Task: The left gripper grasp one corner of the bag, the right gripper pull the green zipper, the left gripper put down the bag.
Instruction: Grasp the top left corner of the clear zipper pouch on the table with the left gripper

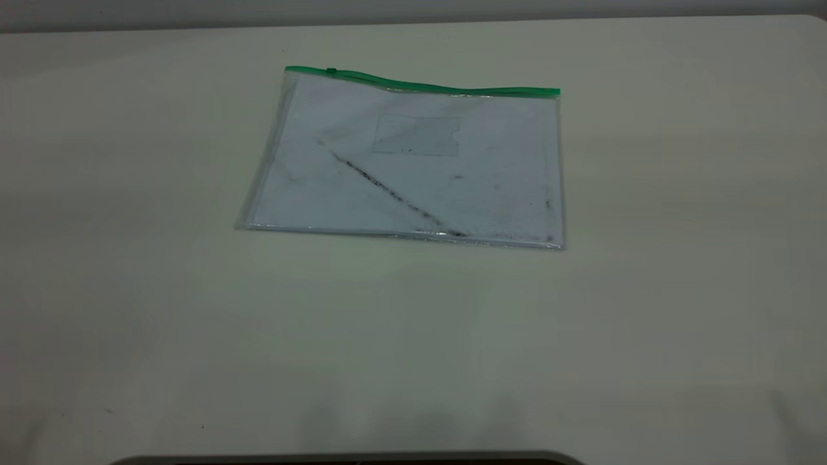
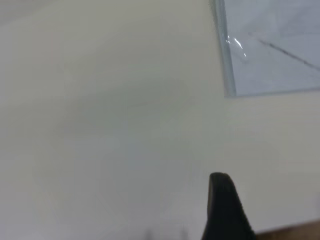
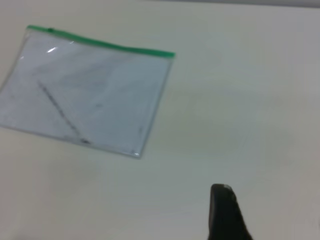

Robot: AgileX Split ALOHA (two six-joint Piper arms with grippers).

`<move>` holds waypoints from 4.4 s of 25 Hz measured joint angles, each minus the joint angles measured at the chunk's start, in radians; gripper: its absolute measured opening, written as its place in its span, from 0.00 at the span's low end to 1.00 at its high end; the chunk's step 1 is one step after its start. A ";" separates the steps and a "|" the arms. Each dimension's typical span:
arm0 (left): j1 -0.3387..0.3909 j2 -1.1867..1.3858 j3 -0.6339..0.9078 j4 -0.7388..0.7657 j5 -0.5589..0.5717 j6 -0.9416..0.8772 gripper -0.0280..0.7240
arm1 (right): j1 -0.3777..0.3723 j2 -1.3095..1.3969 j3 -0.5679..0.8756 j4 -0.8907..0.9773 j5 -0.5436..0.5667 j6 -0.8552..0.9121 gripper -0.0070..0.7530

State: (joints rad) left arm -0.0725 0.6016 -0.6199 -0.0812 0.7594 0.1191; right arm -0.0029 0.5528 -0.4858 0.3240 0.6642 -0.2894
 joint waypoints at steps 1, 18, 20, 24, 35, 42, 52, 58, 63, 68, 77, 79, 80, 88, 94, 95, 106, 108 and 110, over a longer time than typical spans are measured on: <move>0.000 0.061 -0.012 0.000 -0.032 0.000 0.72 | 0.000 0.059 0.000 0.047 -0.029 -0.054 0.65; 0.000 0.872 -0.243 -0.003 -0.401 0.001 0.72 | 0.143 0.973 -0.334 1.042 -0.158 -1.096 0.65; 0.000 0.967 -0.290 -0.003 -0.416 0.001 0.72 | 0.184 1.068 -0.394 1.071 -0.158 -1.111 0.65; 0.000 1.162 -0.409 -0.003 -0.431 0.032 0.72 | 0.233 1.207 -0.503 1.082 -0.153 -1.121 0.65; 0.010 1.561 -0.822 -0.043 -0.313 0.128 0.72 | 0.262 1.346 -0.575 1.091 -0.097 -1.119 0.65; 0.023 1.730 -1.033 -0.421 -0.227 0.442 0.72 | 0.262 1.362 -0.575 1.094 -0.096 -1.119 0.65; 0.119 1.942 -1.221 -0.853 -0.129 0.919 0.72 | 0.262 1.370 -0.576 1.091 -0.093 -1.119 0.65; 0.120 2.039 -1.284 -0.996 -0.096 1.047 0.72 | 0.262 1.370 -0.576 1.091 -0.093 -1.118 0.65; 0.120 2.101 -1.310 -1.126 -0.093 1.135 0.72 | 0.262 1.370 -0.577 1.090 -0.093 -1.118 0.65; 0.120 2.137 -1.312 -1.233 -0.091 1.194 0.72 | 0.262 1.370 -0.577 1.091 -0.093 -1.118 0.65; 0.100 2.176 -1.314 -1.297 -0.080 1.241 0.72 | 0.262 1.370 -0.577 1.091 -0.093 -1.118 0.65; 0.082 2.179 -1.329 -1.299 -0.080 1.254 0.72 | 0.262 1.370 -0.577 1.091 -0.093 -1.118 0.65; 0.071 2.183 -1.335 -1.299 -0.080 1.256 0.72 | 0.262 1.370 -0.577 1.091 -0.093 -1.118 0.65; 0.045 2.222 -1.367 -1.332 -0.092 1.265 0.72 | 0.262 1.370 -0.577 1.093 -0.093 -1.118 0.65; 0.049 2.229 -1.390 -1.335 -0.116 1.265 0.72 | 0.262 1.370 -0.577 1.093 -0.093 -1.118 0.65; 0.052 2.230 -1.400 -1.335 -0.120 1.262 0.72 | 0.262 1.370 -0.577 1.093 -0.093 -1.118 0.65; 0.071 2.235 -1.461 -1.286 -0.076 1.157 0.72 | 0.262 1.370 -0.577 1.093 -0.090 -1.118 0.65; 0.071 2.246 -1.462 -1.282 -0.063 1.145 0.72 | 0.262 1.370 -0.577 1.093 -0.090 -1.118 0.65; 0.071 2.257 -1.462 -1.278 -0.055 1.140 0.72 | 0.262 1.370 -0.577 1.093 -0.090 -1.118 0.65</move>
State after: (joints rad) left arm -0.0014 2.8583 -2.0815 -1.3597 0.7047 1.2595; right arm 0.2590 1.9226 -1.0627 1.4174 0.5743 -1.4077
